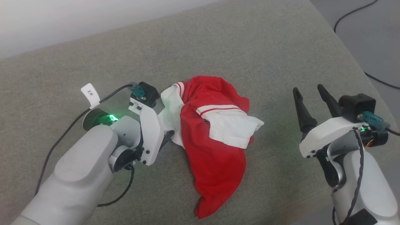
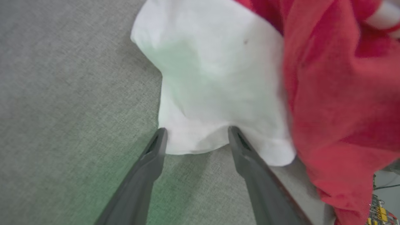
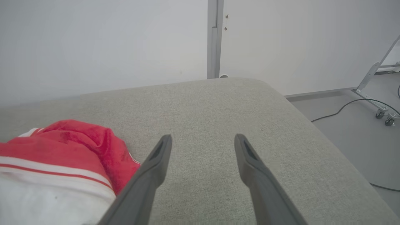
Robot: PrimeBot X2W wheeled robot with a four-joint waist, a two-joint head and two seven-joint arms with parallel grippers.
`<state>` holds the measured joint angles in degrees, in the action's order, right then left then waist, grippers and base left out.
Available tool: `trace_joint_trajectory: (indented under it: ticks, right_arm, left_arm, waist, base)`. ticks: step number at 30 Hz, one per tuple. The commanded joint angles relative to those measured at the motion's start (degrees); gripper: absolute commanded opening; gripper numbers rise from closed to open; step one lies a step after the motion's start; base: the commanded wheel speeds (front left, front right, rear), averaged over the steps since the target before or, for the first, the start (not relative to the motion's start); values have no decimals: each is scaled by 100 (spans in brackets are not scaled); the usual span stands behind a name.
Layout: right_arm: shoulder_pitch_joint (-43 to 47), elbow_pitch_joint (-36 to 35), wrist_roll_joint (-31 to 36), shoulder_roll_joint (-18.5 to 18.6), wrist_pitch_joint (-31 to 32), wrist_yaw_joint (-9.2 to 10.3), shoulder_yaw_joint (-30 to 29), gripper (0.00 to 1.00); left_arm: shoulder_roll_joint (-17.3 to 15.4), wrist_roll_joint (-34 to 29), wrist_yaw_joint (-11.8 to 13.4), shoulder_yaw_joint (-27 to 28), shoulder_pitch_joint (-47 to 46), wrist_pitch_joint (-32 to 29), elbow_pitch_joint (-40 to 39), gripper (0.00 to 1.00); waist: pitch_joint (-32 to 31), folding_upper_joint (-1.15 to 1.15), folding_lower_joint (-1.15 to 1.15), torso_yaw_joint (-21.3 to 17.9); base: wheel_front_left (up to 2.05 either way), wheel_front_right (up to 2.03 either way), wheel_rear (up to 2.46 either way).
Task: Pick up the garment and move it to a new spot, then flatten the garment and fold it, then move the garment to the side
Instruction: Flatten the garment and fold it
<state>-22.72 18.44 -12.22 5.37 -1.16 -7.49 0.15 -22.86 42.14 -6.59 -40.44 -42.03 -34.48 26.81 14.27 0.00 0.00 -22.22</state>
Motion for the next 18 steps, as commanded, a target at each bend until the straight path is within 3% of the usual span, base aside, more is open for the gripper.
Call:
trace_joint_trajectory:
  ticks: [1, 2, 5, 18]
  right_arm:
    - [-47, 36, -38, -34, -64, 0, 25, 100]
    - [-63, 66, -45, -37, -75, 0, 28, 100]
    - [-104, 154, -66, -43, -119, 0, 45, 100]
    - [-111, 326, 2, 22, -211, 0, -81, 100]
  left_arm:
    - [28, -30, -30, -38, -96, -33, 106, 100]
    - [48, -40, -31, -98, -123, -61, 182, 84]
    - [102, -15, -51, -175, -176, -48, 396, 0]
    - [28, 62, -55, -147, -474, 224, 900, 0]
  waist:
    - [49, 0, 0, -23]
    - [71, 0, 0, -29]
    - [127, 0, 0, -38]
    - [144, 0, 0, 183]
  base:
    - [0, 0, 0]
    - [0, 0, 0]
    - [0, 0, 0]
    - [0, 0, 0]
